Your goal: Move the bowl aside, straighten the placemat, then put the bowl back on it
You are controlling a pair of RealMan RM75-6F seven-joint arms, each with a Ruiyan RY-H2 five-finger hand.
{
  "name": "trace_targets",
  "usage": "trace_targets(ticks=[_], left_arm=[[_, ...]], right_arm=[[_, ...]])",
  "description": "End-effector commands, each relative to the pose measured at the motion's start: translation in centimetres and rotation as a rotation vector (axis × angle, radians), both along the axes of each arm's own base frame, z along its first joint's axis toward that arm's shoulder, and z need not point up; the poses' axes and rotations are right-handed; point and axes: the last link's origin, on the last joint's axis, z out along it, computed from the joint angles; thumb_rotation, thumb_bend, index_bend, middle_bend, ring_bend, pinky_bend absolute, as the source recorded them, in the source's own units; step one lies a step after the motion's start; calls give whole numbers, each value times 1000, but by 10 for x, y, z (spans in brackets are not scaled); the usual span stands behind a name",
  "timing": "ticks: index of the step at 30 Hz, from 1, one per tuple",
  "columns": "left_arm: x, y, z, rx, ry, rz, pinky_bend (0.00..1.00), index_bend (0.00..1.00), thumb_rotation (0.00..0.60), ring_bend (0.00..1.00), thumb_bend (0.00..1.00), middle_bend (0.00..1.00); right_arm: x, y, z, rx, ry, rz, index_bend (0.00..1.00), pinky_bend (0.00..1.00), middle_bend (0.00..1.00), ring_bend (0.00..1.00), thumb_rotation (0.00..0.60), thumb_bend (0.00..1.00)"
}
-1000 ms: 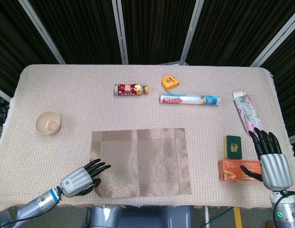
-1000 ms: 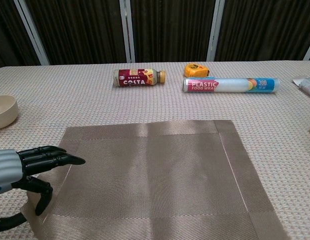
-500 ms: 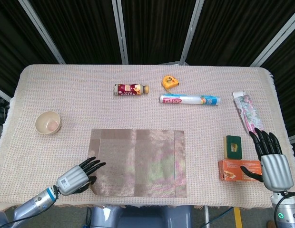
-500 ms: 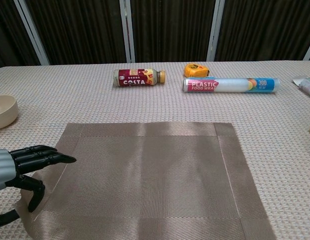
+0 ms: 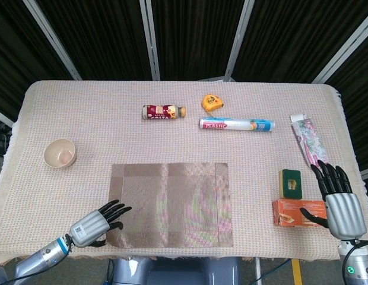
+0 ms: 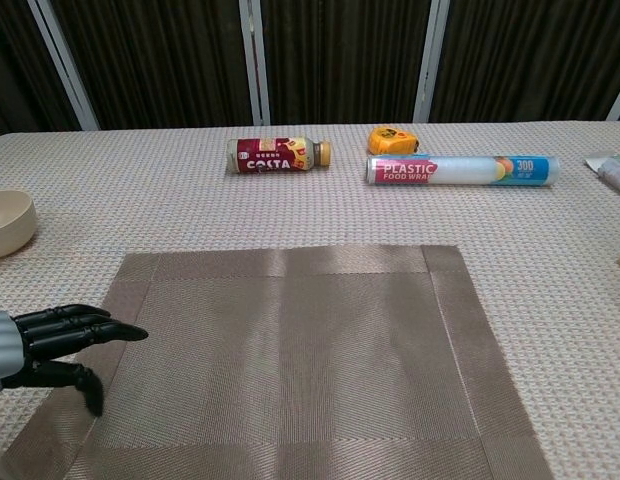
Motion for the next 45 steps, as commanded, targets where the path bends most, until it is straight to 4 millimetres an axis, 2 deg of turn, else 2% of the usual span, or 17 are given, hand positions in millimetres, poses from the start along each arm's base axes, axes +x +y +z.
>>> trace_targets(ticks=[1, 10, 15, 19, 26, 31, 37, 45], left_arm=[[-4, 4, 10, 28, 30, 11, 0, 0, 600, 0, 0, 0], [-1, 21, 59, 160, -50, 76, 0, 0, 600, 0, 0, 0], [-6, 53, 99, 340, -105, 171, 0, 14, 600, 0, 0, 0], [-28, 87, 117, 469, -70, 305, 0, 73, 600, 0, 0, 0], [-81, 122, 121, 538, 32, 523, 0, 146, 600, 0, 20, 0], [-112, 135, 116, 556, 75, 640, 0, 258, 600, 0, 106, 0], [-127, 142, 109, 560, 97, 673, 0, 322, 600, 0, 159, 0], [-128, 151, 95, 549, 97, 679, 0, 350, 600, 0, 243, 0]], right_arm=[[0, 0, 0, 2, -5, -1, 0, 0, 0, 0, 600, 0], [2, 1, 0, 4, -8, 6, 0, 0, 0, 0, 600, 0], [3, 2, 1, 3, -12, 10, 0, 0, 0, 0, 600, 0], [3, 3, 1, 7, -12, 11, 0, 0, 0, 0, 600, 0], [2, 2, -1, 9, -2, 9, 0, 0, 0, 0, 600, 0], [2, 1, -4, 14, 17, 7, 0, 0, 0, 0, 600, 0], [0, 0, -6, 18, 23, -2, 0, 0, 0, 0, 600, 0], [1, 0, -6, 14, 24, -1, 0, 0, 0, 0, 600, 0]])
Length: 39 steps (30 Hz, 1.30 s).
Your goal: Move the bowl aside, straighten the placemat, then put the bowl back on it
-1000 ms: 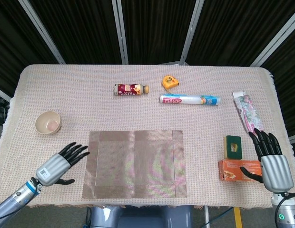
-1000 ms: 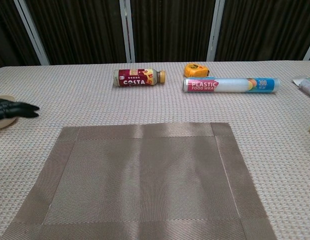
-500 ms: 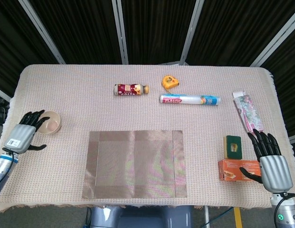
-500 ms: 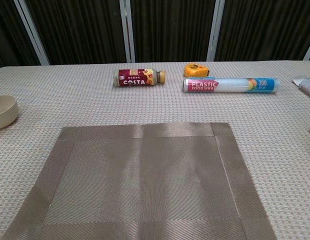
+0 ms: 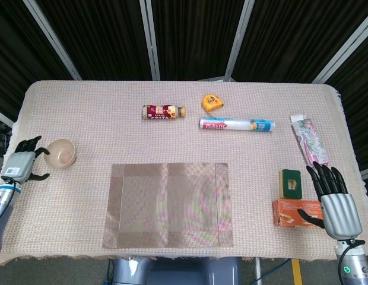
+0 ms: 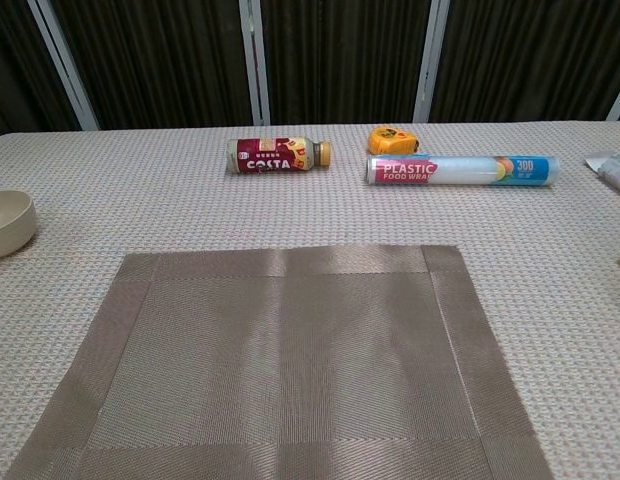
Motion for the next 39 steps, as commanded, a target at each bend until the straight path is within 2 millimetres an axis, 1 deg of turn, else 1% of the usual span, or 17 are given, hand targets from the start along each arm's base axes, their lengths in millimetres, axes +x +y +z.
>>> trace_targets(ticks=[1, 6, 12, 16, 19, 21, 25, 28, 31, 32, 35, 37, 39], left_arm=[[2, 4, -8, -7, -9, -1, 0, 356, 600, 0, 258, 0], [6, 7, -15, -14, -6, -16, 0, 408, 600, 0, 381, 0], [9, 7, -19, -16, -15, -36, 0, 535, 600, 0, 518, 0], [16, 3, -17, -8, -17, -90, 0, 596, 600, 0, 546, 0], [25, 1, -14, -5, -28, -138, 0, 609, 600, 0, 555, 0], [35, -1, -13, -4, -47, -184, 0, 611, 600, 0, 557, 0], [62, -4, -13, -14, -75, -292, 0, 616, 600, 0, 560, 0], [90, -7, -17, -31, -99, -382, 0, 622, 600, 0, 567, 0], [127, -11, -26, -54, -135, -497, 0, 627, 600, 0, 567, 0], [134, -12, -28, -58, -141, -518, 0, 627, 600, 0, 567, 0], [180, -22, -43, -90, -174, -636, 0, 628, 600, 0, 568, 0], [201, -29, -54, -119, -189, -679, 0, 629, 600, 0, 568, 0], [217, -36, -67, -152, -197, -707, 0, 631, 600, 0, 568, 0]], right_arm=[[0, 0, 1, -3, -1, 0, 0, 0, 0, 0, 600, 0], [0, 0, 1, -4, -2, -1, 0, 0, 0, 0, 600, 0], [-1, 0, 2, -5, -5, -2, 0, 0, 0, 0, 600, 0], [-1, 0, 3, -4, -9, -1, 0, 0, 0, 0, 600, 0], [0, 0, 3, -3, -11, 1, 0, 0, 0, 0, 600, 0], [0, 1, 4, -3, -11, 2, 0, 0, 0, 0, 600, 0], [0, 1, 4, -3, -15, 1, 0, 0, 0, 0, 600, 0], [0, 0, 5, -5, -17, 0, 0, 0, 0, 0, 600, 0], [0, 0, 5, -6, -18, 0, 0, 0, 0, 0, 600, 0], [0, 0, 5, -7, -18, -1, 0, 0, 0, 0, 600, 0], [-1, 0, 7, -10, -21, -3, 0, 0, 0, 0, 600, 0], [-1, 0, 8, -11, -22, -5, 0, 0, 0, 0, 600, 0], [-2, -1, 8, -13, -23, -7, 0, 0, 0, 0, 600, 0]])
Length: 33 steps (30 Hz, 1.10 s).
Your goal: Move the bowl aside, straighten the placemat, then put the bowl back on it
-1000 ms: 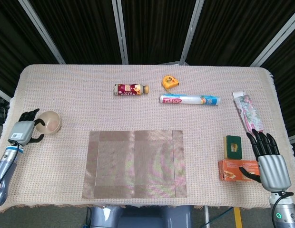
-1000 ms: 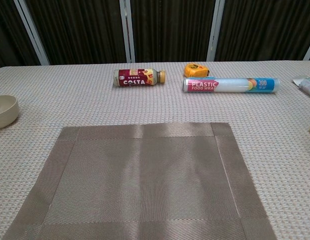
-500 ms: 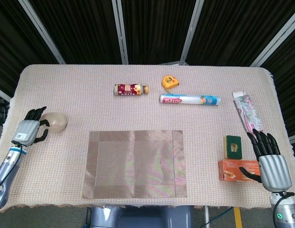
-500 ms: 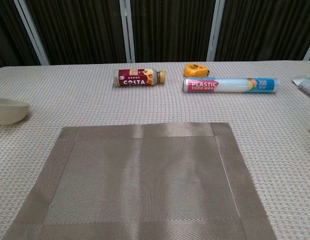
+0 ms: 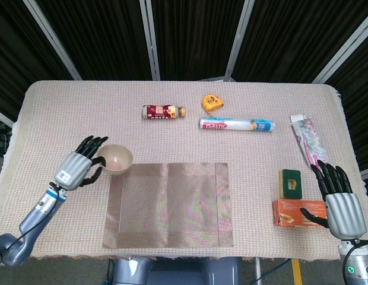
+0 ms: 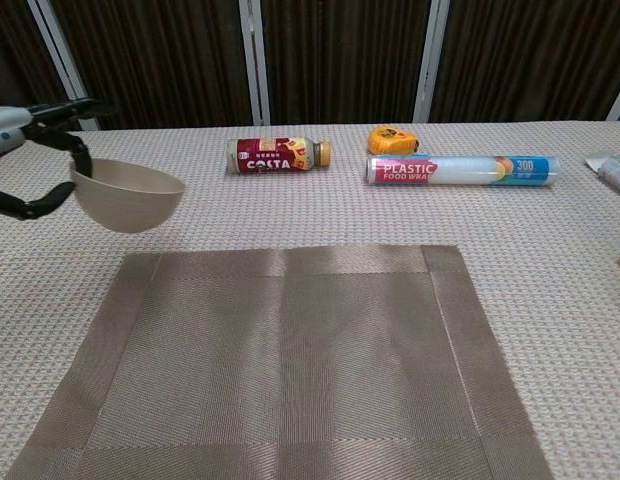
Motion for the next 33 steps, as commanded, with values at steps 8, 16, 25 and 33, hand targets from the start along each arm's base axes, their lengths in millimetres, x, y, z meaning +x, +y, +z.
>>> trace_targets(ticks=[8, 16, 25, 33], left_arm=[[90, -31, -70, -137, -1, -210, 0, 639, 600, 0, 568, 0], [100, -40, -108, -189, 17, -209, 0, 640, 600, 0, 563, 0], [89, -45, -109, -179, 36, -203, 0, 18, 600, 0, 64, 0], [60, -42, -47, -35, 17, -123, 0, 0, 600, 0, 16, 0]], right_arm=[[-3, -1, 4, -10, -1, -9, 0, 0, 0, 0, 600, 0], [-7, -3, 5, -13, 4, -20, 0, 0, 0, 0, 600, 0], [-7, -3, 4, -14, 9, -25, 0, 0, 0, 0, 600, 0], [-5, -2, 5, -11, 2, -18, 0, 0, 0, 0, 600, 0]])
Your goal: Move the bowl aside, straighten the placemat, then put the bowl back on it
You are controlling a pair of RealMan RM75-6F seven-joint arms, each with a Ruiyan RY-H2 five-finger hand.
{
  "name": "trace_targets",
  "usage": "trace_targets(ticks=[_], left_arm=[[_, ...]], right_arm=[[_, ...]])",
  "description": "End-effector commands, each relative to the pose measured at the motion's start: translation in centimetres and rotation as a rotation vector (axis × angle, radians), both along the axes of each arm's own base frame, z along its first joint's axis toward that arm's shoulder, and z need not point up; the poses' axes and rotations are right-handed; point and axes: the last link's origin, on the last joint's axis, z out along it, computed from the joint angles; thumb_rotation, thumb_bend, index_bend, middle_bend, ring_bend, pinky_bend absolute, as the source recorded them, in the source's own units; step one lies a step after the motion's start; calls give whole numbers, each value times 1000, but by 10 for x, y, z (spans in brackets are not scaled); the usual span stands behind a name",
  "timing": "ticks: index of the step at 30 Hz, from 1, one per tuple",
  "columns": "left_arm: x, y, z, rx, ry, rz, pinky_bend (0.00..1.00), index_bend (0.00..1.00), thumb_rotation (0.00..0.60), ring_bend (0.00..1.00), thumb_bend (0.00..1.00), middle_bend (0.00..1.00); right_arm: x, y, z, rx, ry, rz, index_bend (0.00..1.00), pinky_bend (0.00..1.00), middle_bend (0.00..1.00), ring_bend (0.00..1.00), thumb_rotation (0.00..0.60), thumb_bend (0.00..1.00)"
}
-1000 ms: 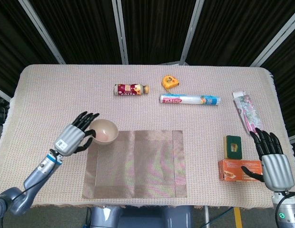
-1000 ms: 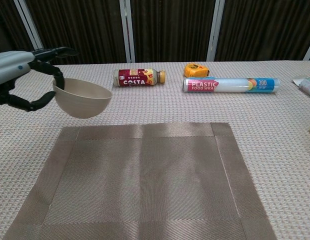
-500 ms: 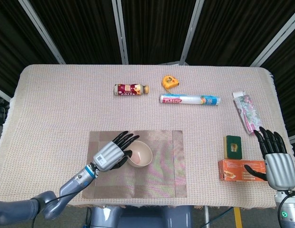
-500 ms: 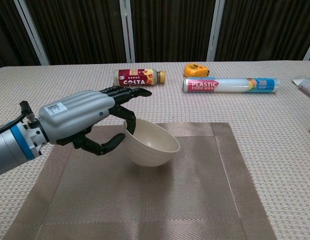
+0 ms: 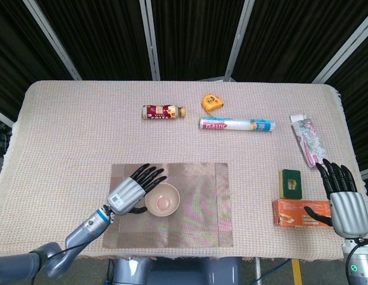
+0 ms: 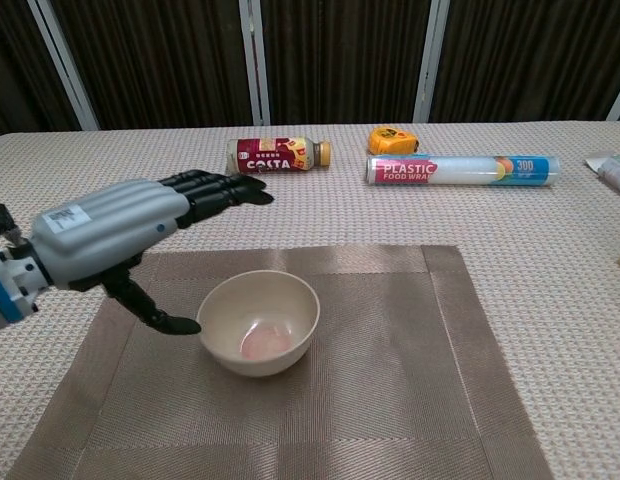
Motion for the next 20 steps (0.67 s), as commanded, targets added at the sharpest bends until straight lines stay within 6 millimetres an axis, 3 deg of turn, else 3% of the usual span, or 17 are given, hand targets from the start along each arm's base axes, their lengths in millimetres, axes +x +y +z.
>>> trace_targets(ticks=[1, 9, 13, 20], left_arm=[[-18, 2, 39, 106, -37, 73, 0, 0, 600, 0, 16, 0], [-72, -4, 106, 312, -90, 323, 0, 0, 600, 0, 15, 0], [-103, -26, 140, 424, -67, 457, 0, 0, 600, 0, 16, 0], [-131, -53, 168, 511, -46, 563, 0, 0, 600, 0, 16, 0]], right_arm=[[0, 0, 0, 1, -1, 2, 0, 0, 0, 0, 600, 0], [-1, -2, -2, 17, 10, 3, 0, 0, 0, 0, 600, 0], [-3, -2, -2, 24, 33, -11, 0, 0, 0, 0, 600, 0], [-6, -4, 2, 50, 81, -37, 0, 0, 0, 0, 600, 0]])
